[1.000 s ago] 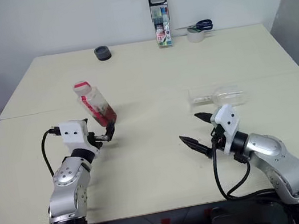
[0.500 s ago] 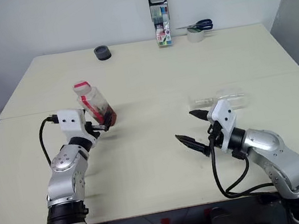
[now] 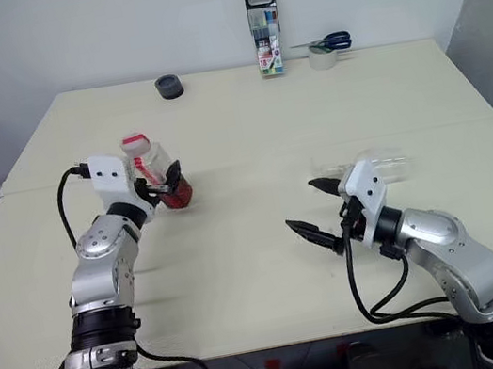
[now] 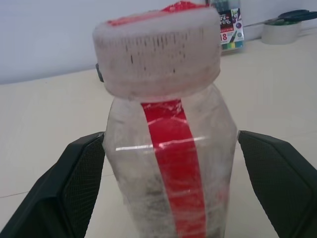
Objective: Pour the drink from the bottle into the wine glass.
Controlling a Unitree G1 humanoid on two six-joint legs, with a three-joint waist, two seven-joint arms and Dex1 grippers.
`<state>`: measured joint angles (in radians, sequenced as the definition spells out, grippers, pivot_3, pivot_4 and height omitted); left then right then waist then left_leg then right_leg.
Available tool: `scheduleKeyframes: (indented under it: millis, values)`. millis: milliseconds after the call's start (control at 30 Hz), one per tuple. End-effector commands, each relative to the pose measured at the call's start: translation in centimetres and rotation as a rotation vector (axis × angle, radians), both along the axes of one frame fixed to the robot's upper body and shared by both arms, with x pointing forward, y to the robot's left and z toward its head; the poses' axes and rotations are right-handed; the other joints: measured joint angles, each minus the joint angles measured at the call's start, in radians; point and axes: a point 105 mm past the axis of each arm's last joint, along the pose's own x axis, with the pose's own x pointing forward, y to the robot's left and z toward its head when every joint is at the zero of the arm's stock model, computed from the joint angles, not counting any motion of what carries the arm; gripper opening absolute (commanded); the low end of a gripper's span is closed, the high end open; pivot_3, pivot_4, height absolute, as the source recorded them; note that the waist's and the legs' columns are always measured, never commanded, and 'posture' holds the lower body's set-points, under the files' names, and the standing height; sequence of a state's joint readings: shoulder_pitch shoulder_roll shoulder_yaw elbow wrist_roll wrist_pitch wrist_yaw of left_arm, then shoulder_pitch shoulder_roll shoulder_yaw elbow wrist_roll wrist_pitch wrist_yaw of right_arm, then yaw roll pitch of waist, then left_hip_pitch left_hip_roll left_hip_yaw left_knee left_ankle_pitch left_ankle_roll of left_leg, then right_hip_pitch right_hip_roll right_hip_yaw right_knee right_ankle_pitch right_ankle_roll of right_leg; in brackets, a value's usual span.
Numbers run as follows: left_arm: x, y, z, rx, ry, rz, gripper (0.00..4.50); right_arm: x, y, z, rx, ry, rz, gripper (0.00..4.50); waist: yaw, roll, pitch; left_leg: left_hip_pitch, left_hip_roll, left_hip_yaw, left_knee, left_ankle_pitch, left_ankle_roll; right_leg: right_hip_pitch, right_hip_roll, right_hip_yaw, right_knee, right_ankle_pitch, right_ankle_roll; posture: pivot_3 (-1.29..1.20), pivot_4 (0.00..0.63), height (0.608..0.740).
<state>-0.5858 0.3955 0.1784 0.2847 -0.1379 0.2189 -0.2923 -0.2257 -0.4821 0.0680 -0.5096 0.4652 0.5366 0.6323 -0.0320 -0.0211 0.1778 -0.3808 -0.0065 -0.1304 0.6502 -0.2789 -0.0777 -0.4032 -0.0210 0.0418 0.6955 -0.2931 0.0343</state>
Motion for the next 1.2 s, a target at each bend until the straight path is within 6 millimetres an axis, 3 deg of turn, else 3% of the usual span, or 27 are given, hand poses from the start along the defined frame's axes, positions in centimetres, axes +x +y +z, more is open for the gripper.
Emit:
scheduleKeyframes:
  millis: [33, 633, 733, 900, 967, 1133, 1200]
  values:
    - [0.0, -0.5, 2.2, 0.019, -0.056, -0.014, 4.48, -0.8, 0.7, 1.5, 0.011, -0.053, 0.051, 4.5, 0.0, 0.0, 0.0, 0.0, 0.0, 0.0, 0.0, 0.0, 0.0, 0.0, 0.0, 0.0, 0.0, 0.0, 0.0, 0.0, 0.15, 0.74]
    - [0.3, 0.0, 2.4, 0.026, -0.055, 0.011, 4.48, -0.8, 0.8, 1.9, 0.037, -0.055, 0.069, 4.5, 0.0, 0.0, 0.0, 0.0, 0.0, 0.0, 0.0, 0.0, -0.001, 0.0, 0.0, 0.0, 0.0, 0.0, 0.0, 0.0, 0.15, 0.74]
    - [0.3, 0.1, 2.3, 0.029, -0.052, 0.017, 3.89, -0.7, 0.7, 1.8, 0.032, -0.056, 0.064, 4.5, 0.0, 0.0, 0.0, 0.0, 0.0, 0.0, 0.0, 0.0, -0.001, 0.0, 0.0, 0.0, 0.0, 0.0, 0.0, 0.0, 0.15, 0.74]
    - [0.2, 0.7, 1.8, 0.035, -0.036, 0.047, 2.29, -0.7, 0.7, 1.8, 0.03, -0.055, 0.064, 4.5, 0.0, 0.0, 0.0, 0.0, 0.0, 0.0, 0.0, 0.0, -0.001, 0.0, 0.0, 0.0, 0.0, 0.0, 0.0, 0.0, 0.15, 0.74]
    - [0.1, 1.0, 1.6, 0.032, -0.032, 0.059, 1.85, -0.7, 0.7, 1.9, 0.032, -0.054, 0.068, 4.5, -0.001, 0.0, 0.0, 0.0, 0.0, 0.0, 0.0, 0.0, -0.001, 0.0, 0.0, 0.0, 0.0, 0.0, 0.0, 0.0, 0.15, 0.74]
    - [-0.3, 1.0, 1.3, -0.003, -0.038, 0.043, 1.79, -0.7, 1.0, 2.1, 0.038, -0.058, 0.079, 4.5, -0.003, 0.0, 0.0, 0.0, 0.0, 0.0, 0.0, 0.0, -0.001, 0.0, 0.0, 0.0, 0.0, 0.0, 0.0, 0.0, 0.15, 0.74]
    - [-0.6, 0.1, 1.5, -0.035, -0.053, -0.013, 1.79, -0.7, 1.0, 2.3, 0.04, -0.065, 0.079, 4.5, -0.003, 0.0, 0.0, 0.0, 0.0, 0.0, 0.0, 0.0, -0.001, 0.0, 0.0, 0.001, 0.0, 0.0, 0.0, 0.0, 0.15, 0.74]
